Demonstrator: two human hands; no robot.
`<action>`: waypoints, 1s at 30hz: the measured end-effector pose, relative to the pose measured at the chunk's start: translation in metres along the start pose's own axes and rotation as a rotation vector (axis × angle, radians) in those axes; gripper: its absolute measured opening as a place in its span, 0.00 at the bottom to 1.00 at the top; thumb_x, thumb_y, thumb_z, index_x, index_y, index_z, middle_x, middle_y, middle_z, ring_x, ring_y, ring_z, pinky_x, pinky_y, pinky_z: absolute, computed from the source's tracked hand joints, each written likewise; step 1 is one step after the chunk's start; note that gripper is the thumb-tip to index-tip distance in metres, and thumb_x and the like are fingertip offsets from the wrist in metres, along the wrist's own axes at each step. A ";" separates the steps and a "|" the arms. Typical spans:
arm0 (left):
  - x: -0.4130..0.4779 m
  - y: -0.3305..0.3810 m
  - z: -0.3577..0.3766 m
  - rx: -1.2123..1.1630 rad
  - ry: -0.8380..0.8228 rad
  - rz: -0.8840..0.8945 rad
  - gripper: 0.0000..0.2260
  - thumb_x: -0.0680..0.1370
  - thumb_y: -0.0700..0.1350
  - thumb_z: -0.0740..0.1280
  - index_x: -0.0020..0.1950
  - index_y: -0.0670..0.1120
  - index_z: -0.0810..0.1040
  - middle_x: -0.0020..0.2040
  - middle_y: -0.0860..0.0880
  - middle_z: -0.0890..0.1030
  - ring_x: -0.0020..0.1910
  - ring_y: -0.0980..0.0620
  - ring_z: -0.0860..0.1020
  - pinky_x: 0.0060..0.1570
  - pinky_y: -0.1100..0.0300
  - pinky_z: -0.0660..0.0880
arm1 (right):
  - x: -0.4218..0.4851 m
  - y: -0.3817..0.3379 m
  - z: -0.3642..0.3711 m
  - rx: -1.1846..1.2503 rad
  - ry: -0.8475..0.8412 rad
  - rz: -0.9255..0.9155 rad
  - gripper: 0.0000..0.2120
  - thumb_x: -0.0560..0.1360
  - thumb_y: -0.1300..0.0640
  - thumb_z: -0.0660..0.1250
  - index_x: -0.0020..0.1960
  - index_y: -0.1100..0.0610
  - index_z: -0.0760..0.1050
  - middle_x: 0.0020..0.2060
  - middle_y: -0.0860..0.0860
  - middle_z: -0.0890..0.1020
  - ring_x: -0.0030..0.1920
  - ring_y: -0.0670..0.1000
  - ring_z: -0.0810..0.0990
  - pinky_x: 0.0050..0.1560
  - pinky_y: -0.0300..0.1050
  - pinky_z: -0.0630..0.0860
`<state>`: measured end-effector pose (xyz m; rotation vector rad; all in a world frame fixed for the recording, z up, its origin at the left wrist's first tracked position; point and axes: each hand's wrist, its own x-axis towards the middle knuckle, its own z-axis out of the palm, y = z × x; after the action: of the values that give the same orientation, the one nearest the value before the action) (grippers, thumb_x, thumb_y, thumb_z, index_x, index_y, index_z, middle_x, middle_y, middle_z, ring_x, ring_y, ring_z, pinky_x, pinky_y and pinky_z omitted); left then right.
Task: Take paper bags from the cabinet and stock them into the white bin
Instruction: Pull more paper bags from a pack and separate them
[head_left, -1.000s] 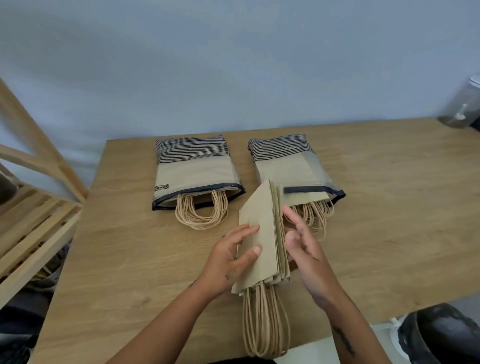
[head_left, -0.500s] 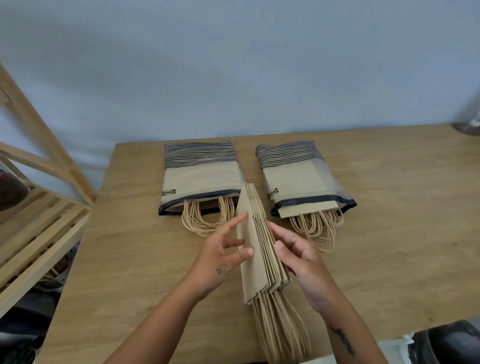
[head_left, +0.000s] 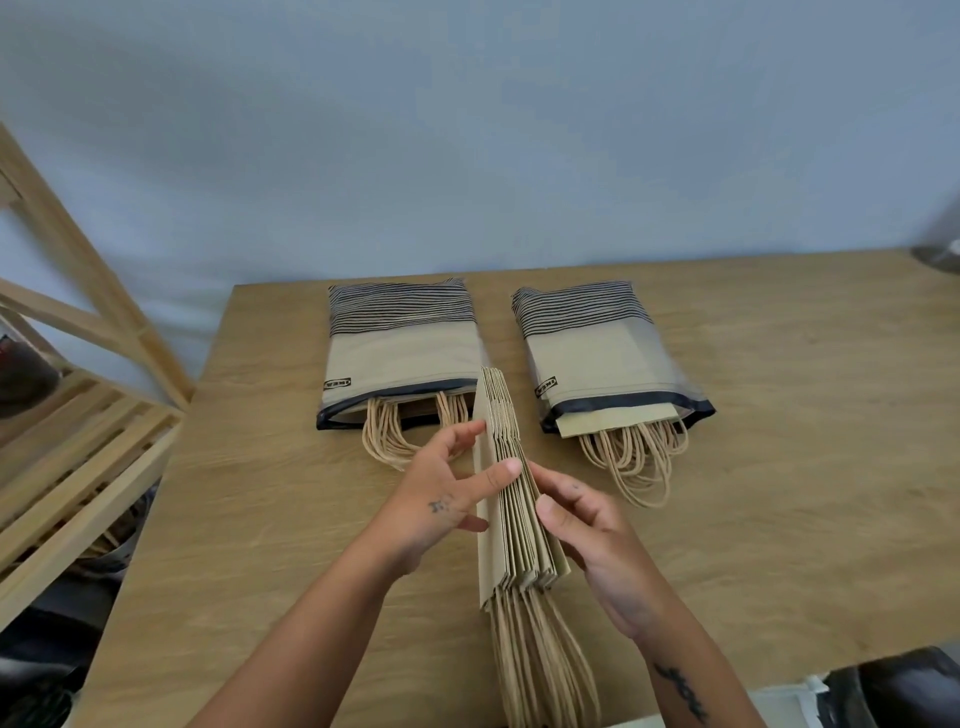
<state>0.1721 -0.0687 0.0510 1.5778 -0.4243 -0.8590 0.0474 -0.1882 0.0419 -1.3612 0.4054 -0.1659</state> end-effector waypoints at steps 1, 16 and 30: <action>0.000 0.001 0.001 -0.009 0.006 -0.017 0.40 0.60 0.57 0.73 0.70 0.51 0.66 0.68 0.51 0.69 0.55 0.57 0.76 0.44 0.50 0.82 | 0.000 0.000 0.000 0.000 -0.006 0.003 0.18 0.70 0.56 0.67 0.60 0.51 0.75 0.51 0.46 0.85 0.53 0.44 0.82 0.49 0.35 0.77; -0.001 0.001 0.006 -0.130 0.088 -0.097 0.25 0.69 0.44 0.73 0.65 0.52 0.70 0.64 0.51 0.72 0.53 0.52 0.78 0.39 0.52 0.80 | -0.005 0.001 -0.003 0.131 -0.015 0.003 0.16 0.70 0.60 0.62 0.56 0.51 0.77 0.50 0.48 0.85 0.50 0.45 0.83 0.47 0.37 0.79; -0.003 0.002 0.006 -0.158 0.075 -0.103 0.23 0.69 0.45 0.73 0.60 0.56 0.69 0.65 0.50 0.70 0.57 0.51 0.75 0.31 0.62 0.77 | -0.010 -0.002 -0.004 -0.213 0.095 -0.216 0.22 0.77 0.71 0.55 0.54 0.48 0.78 0.54 0.36 0.81 0.60 0.35 0.75 0.58 0.25 0.67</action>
<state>0.1662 -0.0710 0.0534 1.4898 -0.2171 -0.8871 0.0367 -0.1885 0.0450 -1.6113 0.3619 -0.3757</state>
